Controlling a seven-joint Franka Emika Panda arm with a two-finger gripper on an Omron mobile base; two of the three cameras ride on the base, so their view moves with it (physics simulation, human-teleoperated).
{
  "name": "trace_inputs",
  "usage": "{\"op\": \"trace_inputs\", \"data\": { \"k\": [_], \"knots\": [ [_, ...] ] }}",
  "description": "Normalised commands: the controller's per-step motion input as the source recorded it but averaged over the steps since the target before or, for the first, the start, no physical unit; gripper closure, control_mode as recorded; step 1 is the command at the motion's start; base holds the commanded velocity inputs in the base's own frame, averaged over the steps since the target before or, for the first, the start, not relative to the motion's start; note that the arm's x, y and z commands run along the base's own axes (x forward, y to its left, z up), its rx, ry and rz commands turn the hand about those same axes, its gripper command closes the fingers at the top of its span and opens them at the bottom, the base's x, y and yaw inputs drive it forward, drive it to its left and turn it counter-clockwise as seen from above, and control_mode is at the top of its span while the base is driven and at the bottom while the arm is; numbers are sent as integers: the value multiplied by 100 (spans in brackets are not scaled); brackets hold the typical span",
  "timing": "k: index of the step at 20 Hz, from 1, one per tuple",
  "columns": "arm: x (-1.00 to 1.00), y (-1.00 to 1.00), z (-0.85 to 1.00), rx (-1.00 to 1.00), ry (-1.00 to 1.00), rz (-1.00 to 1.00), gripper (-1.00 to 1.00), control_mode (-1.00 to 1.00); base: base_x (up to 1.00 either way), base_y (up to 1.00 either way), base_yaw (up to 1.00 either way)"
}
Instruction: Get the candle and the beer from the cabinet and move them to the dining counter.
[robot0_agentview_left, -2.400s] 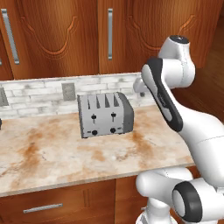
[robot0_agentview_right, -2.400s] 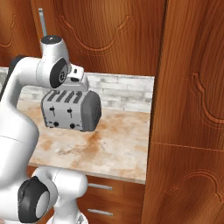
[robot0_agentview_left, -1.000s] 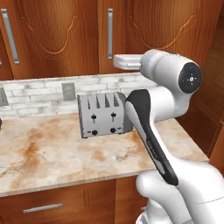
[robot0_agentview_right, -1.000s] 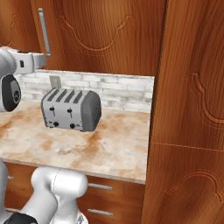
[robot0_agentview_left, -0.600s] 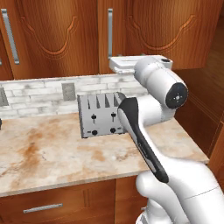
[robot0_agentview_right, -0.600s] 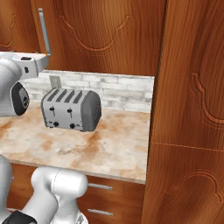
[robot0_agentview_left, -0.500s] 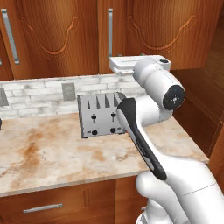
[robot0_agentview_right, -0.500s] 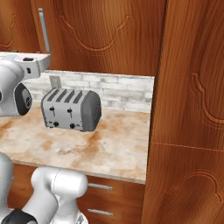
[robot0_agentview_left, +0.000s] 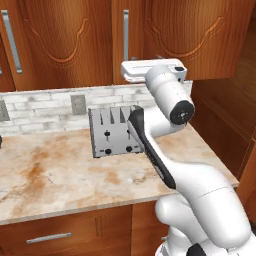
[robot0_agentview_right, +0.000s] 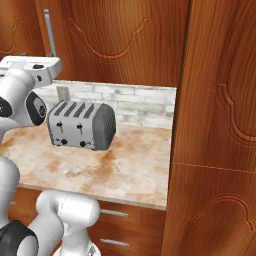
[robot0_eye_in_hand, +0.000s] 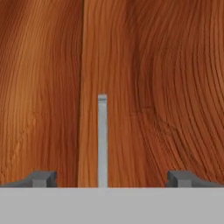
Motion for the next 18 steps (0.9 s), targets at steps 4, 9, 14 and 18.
{"op": "trace_inputs", "data": {
  "k": [4, 9, 14, 18],
  "knots": [
    [42, 11, 0, 0, -10, 0, -100, -100, 0, 0, 0],
    [53, 17, 0, 0, -7, 0, -100, -100, 0, 0, 0],
    [53, 12, 0, 0, -5, 0, -100, -100, 0, 0, 0],
    [48, 14, 0, 0, -1, 0, -100, -100, 0, 0, 0]
  ]
}}
